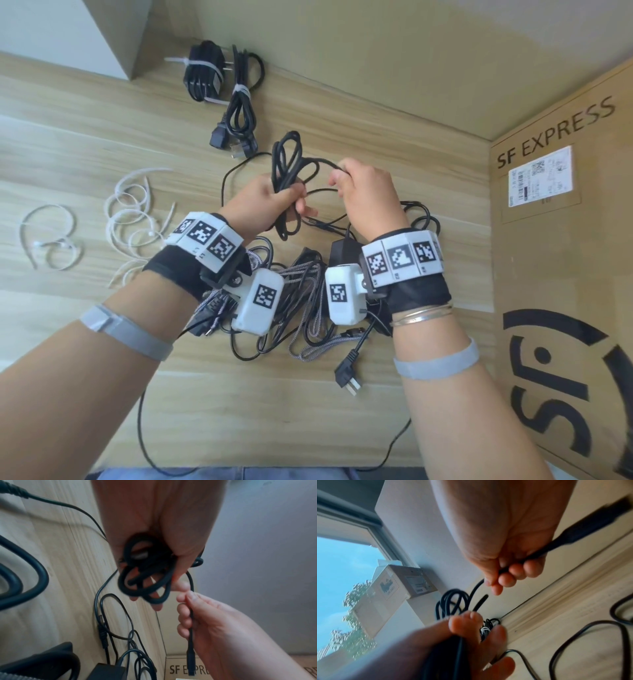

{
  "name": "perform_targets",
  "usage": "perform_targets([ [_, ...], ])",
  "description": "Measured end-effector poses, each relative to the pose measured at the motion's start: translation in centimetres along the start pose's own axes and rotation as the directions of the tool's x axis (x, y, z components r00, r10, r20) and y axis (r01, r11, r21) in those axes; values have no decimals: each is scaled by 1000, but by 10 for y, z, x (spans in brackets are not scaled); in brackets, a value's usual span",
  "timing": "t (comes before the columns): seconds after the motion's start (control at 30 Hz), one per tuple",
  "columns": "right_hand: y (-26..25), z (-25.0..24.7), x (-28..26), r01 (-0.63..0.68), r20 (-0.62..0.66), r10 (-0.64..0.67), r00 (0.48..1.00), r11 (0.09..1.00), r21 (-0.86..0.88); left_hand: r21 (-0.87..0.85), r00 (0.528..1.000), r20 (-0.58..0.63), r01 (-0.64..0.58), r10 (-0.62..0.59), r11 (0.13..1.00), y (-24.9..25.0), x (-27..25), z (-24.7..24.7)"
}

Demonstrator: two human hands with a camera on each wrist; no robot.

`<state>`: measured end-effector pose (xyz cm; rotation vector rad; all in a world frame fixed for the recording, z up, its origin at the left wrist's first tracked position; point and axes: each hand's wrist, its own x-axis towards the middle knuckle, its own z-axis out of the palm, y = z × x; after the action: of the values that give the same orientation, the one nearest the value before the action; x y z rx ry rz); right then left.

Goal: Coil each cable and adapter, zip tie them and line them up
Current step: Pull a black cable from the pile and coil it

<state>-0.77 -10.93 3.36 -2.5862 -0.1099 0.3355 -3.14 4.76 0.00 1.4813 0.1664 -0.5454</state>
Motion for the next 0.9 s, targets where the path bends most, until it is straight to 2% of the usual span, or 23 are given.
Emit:
perform_targets([
  [0.07, 3, -2, -1, -10, 7, 10, 1000, 999, 34, -96, 997, -74, 3, -10, 995, 0, 1, -6],
  [0.1, 3, -3, -2, -17, 27, 16, 1000, 999, 33, -90, 994, -112, -5, -5, 996, 1, 1, -8],
  [0.17, -1, -3, -2, -40, 73, 35, 997, 997, 65, 46, 989, -148, -19, 26, 999, 0, 1, -11],
  [0.23, -8, 1, -2, -78, 109, 59, 992, 981, 180, 211, 991, -117, -37, 63, 977, 0, 0, -11],
  [0.3, -17, 7, -1, -132, 153, 89, 984, 943, 304, 230, 995, -71, -51, 68, 972, -1, 0, -10],
  [0.37, -23, 13, 1, -155, 167, 101, 981, 921, 358, 228, 997, -50, -53, 66, 972, -4, 2, -13],
  [0.5, -32, 19, 5, -151, 189, 80, 979, 905, 398, 244, 999, -15, -38, 43, 969, -4, -3, -21],
  [0.6, -37, 25, 8, -134, 199, 55, 978, 901, 412, 336, 999, 35, -24, 13, 942, -4, -8, -27],
  [0.77, -51, 39, 10, -18, 136, -33, 990, 934, 357, 348, 996, -62, -43, 68, 937, -13, -17, -42],
  [0.9, -68, 54, 15, 35, 109, -70, 992, 954, 296, 167, 994, -111, 1, 18, 986, -22, -19, -62],
])
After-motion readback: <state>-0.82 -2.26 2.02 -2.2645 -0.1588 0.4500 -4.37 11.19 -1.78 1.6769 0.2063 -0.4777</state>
